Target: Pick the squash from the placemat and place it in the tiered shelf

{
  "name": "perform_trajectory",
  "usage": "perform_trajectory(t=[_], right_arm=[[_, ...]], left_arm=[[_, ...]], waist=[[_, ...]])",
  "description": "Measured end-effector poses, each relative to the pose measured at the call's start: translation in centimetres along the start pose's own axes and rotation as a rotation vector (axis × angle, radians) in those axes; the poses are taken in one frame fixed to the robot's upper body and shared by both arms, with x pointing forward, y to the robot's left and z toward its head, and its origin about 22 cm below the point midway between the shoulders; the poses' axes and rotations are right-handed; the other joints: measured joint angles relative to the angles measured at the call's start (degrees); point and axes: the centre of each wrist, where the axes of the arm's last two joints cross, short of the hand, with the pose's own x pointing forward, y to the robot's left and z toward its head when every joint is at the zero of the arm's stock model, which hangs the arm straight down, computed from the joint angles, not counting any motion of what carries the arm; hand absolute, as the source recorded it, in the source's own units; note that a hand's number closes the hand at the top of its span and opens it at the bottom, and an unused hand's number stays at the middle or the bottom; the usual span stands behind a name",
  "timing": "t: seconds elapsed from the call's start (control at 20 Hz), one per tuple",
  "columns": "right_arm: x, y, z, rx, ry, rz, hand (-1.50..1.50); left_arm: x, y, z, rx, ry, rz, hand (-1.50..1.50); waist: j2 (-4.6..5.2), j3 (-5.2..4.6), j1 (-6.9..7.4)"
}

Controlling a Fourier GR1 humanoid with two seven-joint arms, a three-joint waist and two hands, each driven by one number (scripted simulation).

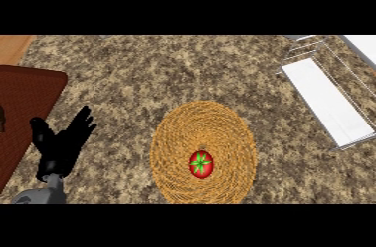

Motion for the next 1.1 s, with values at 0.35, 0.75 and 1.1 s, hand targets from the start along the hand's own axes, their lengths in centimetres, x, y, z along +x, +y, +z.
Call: perform_trajectory(t=[0.35,0.75,1.1], right_arm=[[-0.4,-1.0,-0.2,-0.057,0.044,-0.102,-1.50],[-1.3,-3.1,-0.3,-0.128,0.077,-0.371,-1.50],[-2.3,-5.5,-0.6,-0.253,0.107,-0.584,-1.50]], left_arm=[[0.0,-0.4,-0.1,-0.003,-0.004,-0.007,0.00],[0.0,-0.4,0.1,-0.003,-0.011,-0.006,0.00],[-0.1,-0.7,-0.1,0.005,0.002,-0.002,0.00]], waist=[[0.11,0.03,0.14],[0.12,-0.02,0.24],[0.04,0.08,0.05]])
